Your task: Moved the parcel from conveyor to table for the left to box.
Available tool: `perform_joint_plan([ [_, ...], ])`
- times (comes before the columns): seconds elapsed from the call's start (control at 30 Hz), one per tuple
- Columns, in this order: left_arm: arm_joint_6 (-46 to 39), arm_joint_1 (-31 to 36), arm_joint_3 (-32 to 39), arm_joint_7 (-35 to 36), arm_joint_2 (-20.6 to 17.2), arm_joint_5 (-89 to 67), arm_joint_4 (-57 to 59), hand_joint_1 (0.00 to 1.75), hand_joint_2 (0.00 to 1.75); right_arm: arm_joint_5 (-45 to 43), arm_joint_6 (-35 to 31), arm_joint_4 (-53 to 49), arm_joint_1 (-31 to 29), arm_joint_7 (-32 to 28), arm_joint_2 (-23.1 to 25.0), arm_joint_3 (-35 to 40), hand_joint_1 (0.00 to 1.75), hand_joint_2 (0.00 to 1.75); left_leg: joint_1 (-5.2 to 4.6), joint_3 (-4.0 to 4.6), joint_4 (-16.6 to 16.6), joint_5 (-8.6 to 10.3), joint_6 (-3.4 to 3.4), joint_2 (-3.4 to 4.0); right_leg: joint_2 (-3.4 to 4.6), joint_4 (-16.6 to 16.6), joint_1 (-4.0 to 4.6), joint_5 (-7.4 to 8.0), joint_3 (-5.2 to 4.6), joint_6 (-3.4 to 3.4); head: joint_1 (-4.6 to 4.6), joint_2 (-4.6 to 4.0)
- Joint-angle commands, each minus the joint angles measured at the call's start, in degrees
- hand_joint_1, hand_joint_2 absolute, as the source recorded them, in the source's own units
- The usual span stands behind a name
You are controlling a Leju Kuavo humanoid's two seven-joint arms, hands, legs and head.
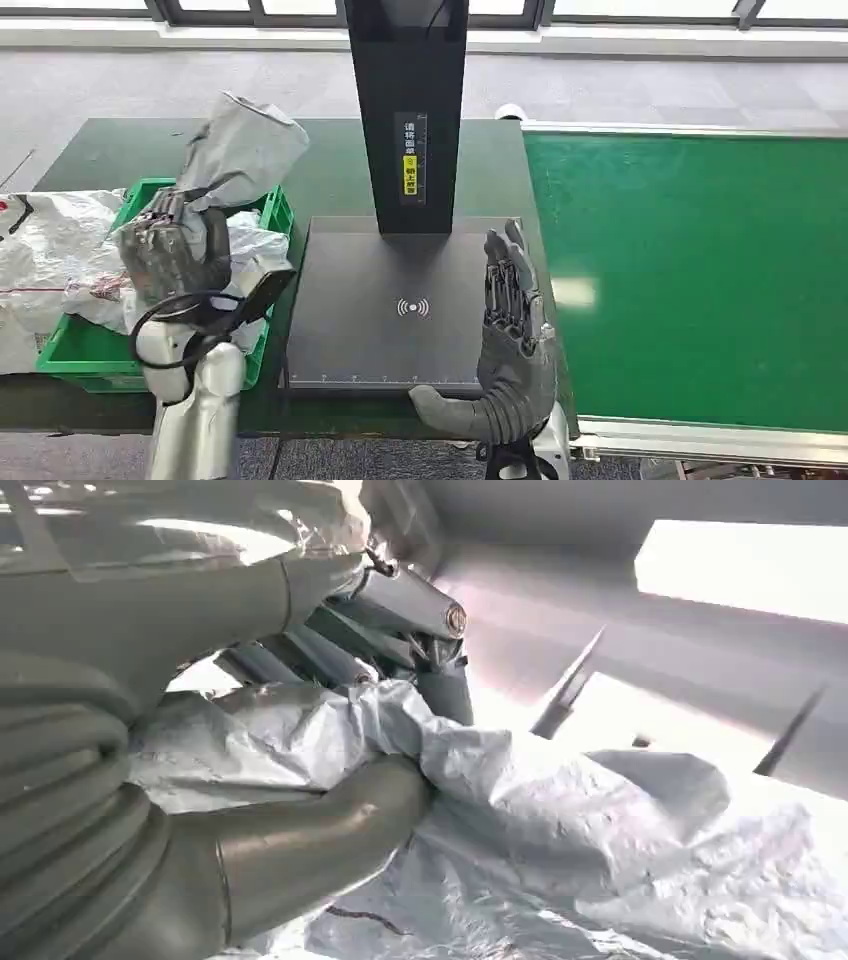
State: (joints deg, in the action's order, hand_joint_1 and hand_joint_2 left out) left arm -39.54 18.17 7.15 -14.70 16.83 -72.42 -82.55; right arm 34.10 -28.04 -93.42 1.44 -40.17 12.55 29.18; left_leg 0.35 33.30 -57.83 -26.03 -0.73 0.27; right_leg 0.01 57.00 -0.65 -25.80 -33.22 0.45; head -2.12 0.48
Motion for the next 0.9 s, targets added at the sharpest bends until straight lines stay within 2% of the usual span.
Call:
perform_joint_plan([
  [0.03, 1.2, 19.1, 4.6, 10.1, -8.3, -3.7, 57.8, 1.75, 1.75, -0.3, 3.4, -0.8, 3.7, 0.9, -1.4, 0.2, 0.0, 1.75, -0.05, -0.31, 0.4, 0.24, -0.04, -0.25, -0.26, -0.3, -0.05, 0.1, 0.34, -0.09, 0.0, 0.0],
  [0.1, 1.2, 19.1, 4.6, 10.1, -8.3, -3.7, 57.8, 1.75, 1.75, -0.3, 3.4, -0.8, 3.7, 0.9, -1.4, 0.2, 0.0, 1.75, 0.02, -0.15, 0.1, 0.1, -0.05, 0.05, 0.06, -0.1, 0.03, 0.07, 0.15, -0.04, 0.0, 0.0],
  [0.27, 4.1, 18.4, 4.4, 13.2, -8.5, -5.1, 58.1, 1.75, 1.75, -0.8, 4.7, 1.2, 2.0, 0.8, -1.2, 0.3, 0.0, 1.75, 0.07, -0.33, 0.3, 0.15, -0.1, 0.04, 0.1, -0.2, 0.07, 0.1, 0.39, -0.13, 0.02, 0.0],
  [0.33, 4.2, 17.6, 5.7, 11.1, -8.0, -2.8, 56.5, 0.87, 1.75, -1.3, 4.8, 1.9, 1.0, 0.7, -1.0, 0.3, 0.0, 1.75, 0.02, -0.29, 0.3, 0.12, -0.12, 0.23, 0.28, -0.1, 0.02, 0.13, 0.24, -0.14, 0.04, 0.0],
  [0.37, 3.9, 17.1, 5.8, 11.3, -7.9, -2.8, 55.7, 0.23, 1.75, -1.6, 5.0, 2.4, 0.4, 0.7, -0.9, 0.2, 0.0, 1.75, 0.03, -0.26, 0.2, 0.05, -0.15, 0.25, 0.26, 0.0, 0.05, 0.06, 0.24, -0.13, 0.0, 0.0],
  [0.4, 4.0, 16.7, 5.8, 11.1, -7.9, -2.7, 55.0, 0.0, 1.75, -1.7, 4.9, 2.9, 0.0, 0.7, -0.7, 0.1, 0.0, 1.75, 0.03, -0.29, 0.2, 0.04, -0.15, 0.28, 0.28, 0.0, 0.05, 0.06, 0.24, -0.13, 0.02, 0.0],
  [0.63, 1.5, 15.7, 7.1, 9.3, -7.3, -0.3, 52.3, 0.0, 1.75, -1.9, 4.4, 3.0, 0.1, 0.5, -0.8, 0.2, 0.0, 1.75, 0.04, -0.28, 0.3, 0.19, -0.3, 0.36, 0.35, 0.0, 0.07, 0.15, 0.13, -0.29, 0.02, 0.0],
  [0.67, 0.3, 15.4, 7.5, 7.8, -7.1, 1.3, 51.4, 0.0, 0.0, -2.0, 3.8, 2.9, 0.3, 0.3, -0.9, 0.2, 0.0, 1.75, 0.02, -0.27, 0.4, 0.21, -0.31, 0.36, 0.35, 0.0, 0.07, 0.17, 0.12, -0.3, 0.02, 0.0],
  [0.8, -0.5, 13.4, 8.6, 1.5, -5.5, 9.4, 44.9, 0.0, 0.0, -1.8, 2.4, 2.2, 1.5, 0.2, -1.2, 0.4, 0.0, 1.75, 0.06, -0.29, 0.4, 0.22, -0.32, 0.33, 0.32, 0.0, 0.11, 0.13, 0.08, -0.36, 0.02, 0.0],
  [0.9, 0.2, 12.0, 7.9, 1.4, -5.4, 10.8, 41.6, 0.0, 0.0, -1.7, 2.1, 2.1, 1.8, 0.2, -1.4, 0.5, 0.0, 1.75, 0.08, -0.25, 0.3, 0.1, -0.41, 0.35, 0.33, 0.2, 0.13, 0.04, 0.02, -0.42, 0.02, 0.0],
])
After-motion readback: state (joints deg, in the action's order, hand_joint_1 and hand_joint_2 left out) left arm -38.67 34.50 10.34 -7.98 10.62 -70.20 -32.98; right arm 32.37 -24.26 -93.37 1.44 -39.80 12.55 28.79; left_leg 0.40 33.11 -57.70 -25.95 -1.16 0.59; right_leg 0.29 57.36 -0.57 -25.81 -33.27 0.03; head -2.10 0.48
